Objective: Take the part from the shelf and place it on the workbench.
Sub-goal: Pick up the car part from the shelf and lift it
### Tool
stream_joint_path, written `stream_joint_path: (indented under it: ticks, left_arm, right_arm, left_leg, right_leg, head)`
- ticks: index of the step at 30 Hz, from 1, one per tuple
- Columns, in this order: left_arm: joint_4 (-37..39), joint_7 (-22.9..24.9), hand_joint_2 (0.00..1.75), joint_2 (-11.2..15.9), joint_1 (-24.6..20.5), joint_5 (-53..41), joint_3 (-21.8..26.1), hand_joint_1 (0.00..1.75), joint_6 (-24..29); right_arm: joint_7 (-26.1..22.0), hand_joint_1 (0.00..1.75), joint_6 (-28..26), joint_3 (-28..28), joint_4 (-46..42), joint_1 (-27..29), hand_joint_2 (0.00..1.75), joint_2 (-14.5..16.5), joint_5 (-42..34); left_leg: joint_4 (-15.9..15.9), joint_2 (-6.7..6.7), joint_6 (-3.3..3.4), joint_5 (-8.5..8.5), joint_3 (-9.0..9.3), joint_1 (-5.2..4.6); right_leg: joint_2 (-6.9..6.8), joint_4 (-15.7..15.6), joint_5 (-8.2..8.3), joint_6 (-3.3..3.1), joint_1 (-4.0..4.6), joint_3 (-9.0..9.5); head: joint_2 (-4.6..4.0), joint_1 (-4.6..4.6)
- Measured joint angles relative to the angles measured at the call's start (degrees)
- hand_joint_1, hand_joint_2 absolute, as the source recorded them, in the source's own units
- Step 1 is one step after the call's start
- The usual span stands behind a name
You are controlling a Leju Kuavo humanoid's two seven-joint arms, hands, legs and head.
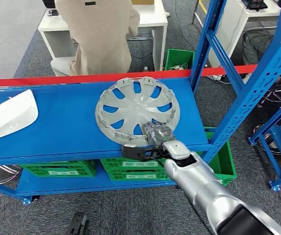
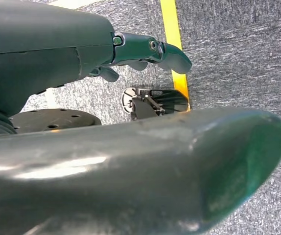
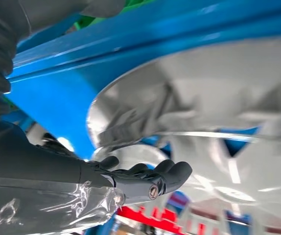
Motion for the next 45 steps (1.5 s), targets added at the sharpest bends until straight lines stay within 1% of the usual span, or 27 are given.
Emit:
stream_joint_path:
  ticks: [2,4,12,32,36,45]
  left_arm:
    - [0.00,0.04,0.00,0.06,0.01,0.01,0.00,0.00,-0.01]
    - [0.00,0.15,0.00,0.13,0.01,0.01,0.01,0.00,-0.03]
    - [0.00,0.24,0.00,0.23,0.01,0.02,0.02,0.00,-0.25]
    - [0.00,0.24,0.00,0.23,0.01,0.28,0.09,0.00,-0.11]
    - [0.00,0.22,1.75,0.23,0.01,0.56,0.09,0.00,-0.22]
    - [0.00,0.22,1.75,0.23,0.01,0.59,0.09,0.00,-0.32]
  right_arm:
    - [0.35,1.72,0.10,-0.85,0.60,-0.49,1.75,-0.26,-0.20]
    - [0.05,1.75,-0.22,-1.74,0.98,-0.66,1.75,-0.49,-0.46]
    - [-1.22,1.75,-1.08,-4.19,1.34,-1.01,1.75,-0.60,-0.39]
    - [-3.70,1.75,-1.56,-6.97,1.56,-0.78,1.75,-0.60,-1.21]
    - [-3.89,1.75,-2.06,-7.19,1.58,-0.61,1.75,-0.60,-1.33]
    - [-4.13,1.75,-2.39,-7.89,1.58,-0.27,1.75,-0.60,-1.33]
  left_leg:
    - [0.00,0.00,0.00,0.00,0.00,0.00]
    - [0.00,0.00,0.00,0.00,0.00,0.00]
    - [0.00,0.00,0.00,0.00,0.00,0.00]
    - [0.00,0.00,0.01,0.01,0.00,0.00]
    - [0.00,0.00,0.01,0.01,0.00,0.00]
    - [0.00,0.00,0.01,0.01,0.00,0.00]
  right_leg:
    - [0.00,0.00,0.00,0.00,0.00,0.00]
    - [0.00,0.00,0.00,0.00,0.00,0.00]
    - [0.00,0.00,0.00,0.00,0.00,0.01]
    - [-0.01,0.00,0.01,0.00,0.00,0.01]
    - [-0.01,0.00,0.01,0.00,0.00,0.01]
    - [-0.01,0.00,0.01,0.00,0.00,0.01]
  head:
    - [0.00,0.00]
    - [0.00,0.01]
    - [0.00,0.00]
    - [0.00,0.01]
    - [0.00,0.01]
    - [0.00,0.00]
